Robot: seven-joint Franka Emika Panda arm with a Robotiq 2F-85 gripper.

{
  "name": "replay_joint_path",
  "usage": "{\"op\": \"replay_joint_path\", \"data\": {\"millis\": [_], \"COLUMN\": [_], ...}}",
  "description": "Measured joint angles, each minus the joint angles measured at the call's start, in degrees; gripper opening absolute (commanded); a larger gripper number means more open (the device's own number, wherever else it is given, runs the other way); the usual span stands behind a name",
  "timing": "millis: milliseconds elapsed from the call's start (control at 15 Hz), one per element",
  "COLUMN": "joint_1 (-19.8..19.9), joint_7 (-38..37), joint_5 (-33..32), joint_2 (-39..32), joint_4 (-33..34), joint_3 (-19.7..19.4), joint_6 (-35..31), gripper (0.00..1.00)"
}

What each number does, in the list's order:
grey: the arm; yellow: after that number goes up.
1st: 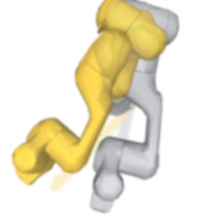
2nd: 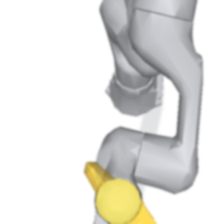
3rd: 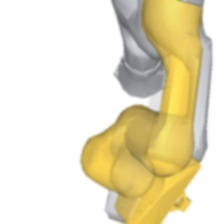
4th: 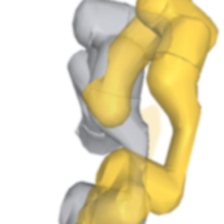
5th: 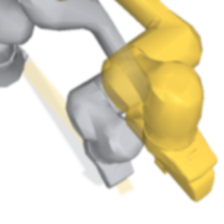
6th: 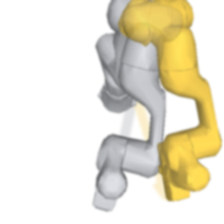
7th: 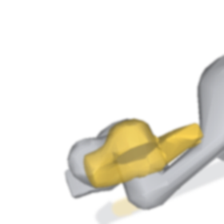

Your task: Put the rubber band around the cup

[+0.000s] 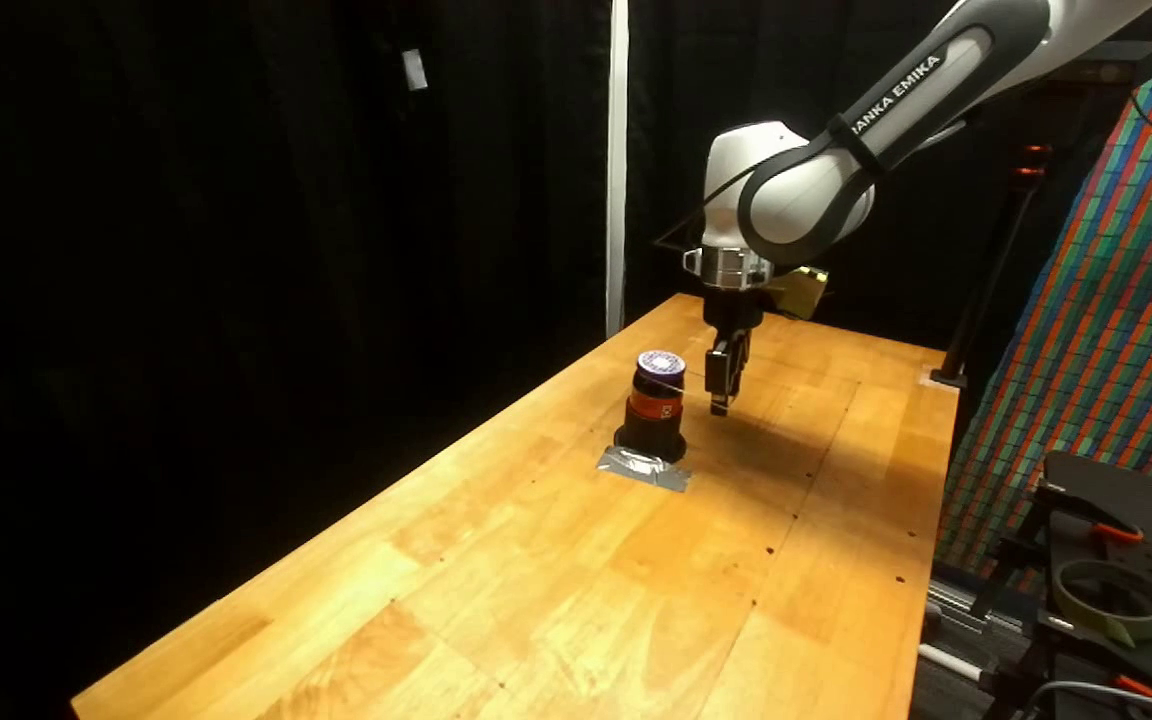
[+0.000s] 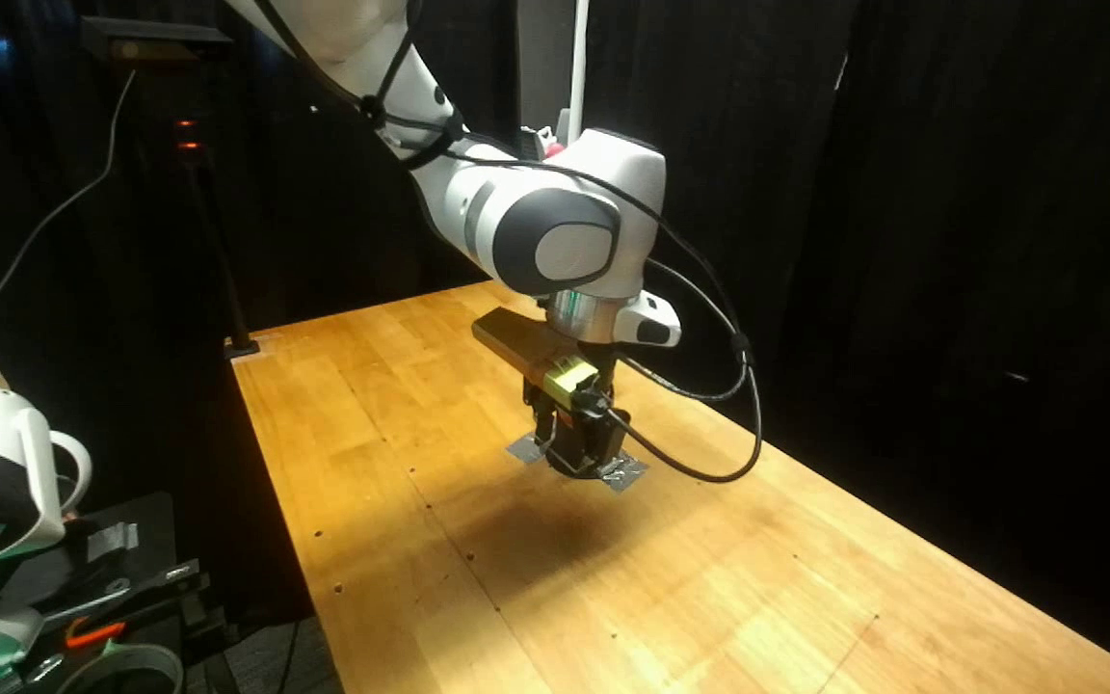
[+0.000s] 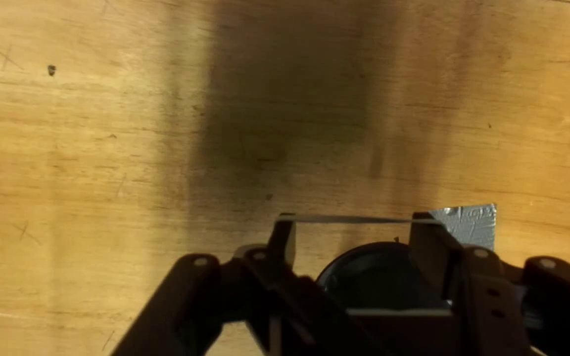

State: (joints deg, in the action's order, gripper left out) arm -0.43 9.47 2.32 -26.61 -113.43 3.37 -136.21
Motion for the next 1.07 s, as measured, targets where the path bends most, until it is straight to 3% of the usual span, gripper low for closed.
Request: {"op": "replay_joint_path", "data": {"millis": [267, 533, 733, 1067], "joint_1": [1.5, 6.8, 15.4, 30.6], "joint_7": [1.4, 6.7, 15.4, 32.6], "joint_5": [3.6, 16.1, 31.0, 53.8], "joint_2": [2.6, 6.1, 7.2, 5.9], "joint_4": [-6.9, -15.3, -19.6, -18.1], "joint_3": [0.8, 6.5, 18.0, 40.5], "joint_6": [-11.5, -26.4, -37.5, -49.1], "gripper": [0.05, 0.00, 0.05, 0.04]}}
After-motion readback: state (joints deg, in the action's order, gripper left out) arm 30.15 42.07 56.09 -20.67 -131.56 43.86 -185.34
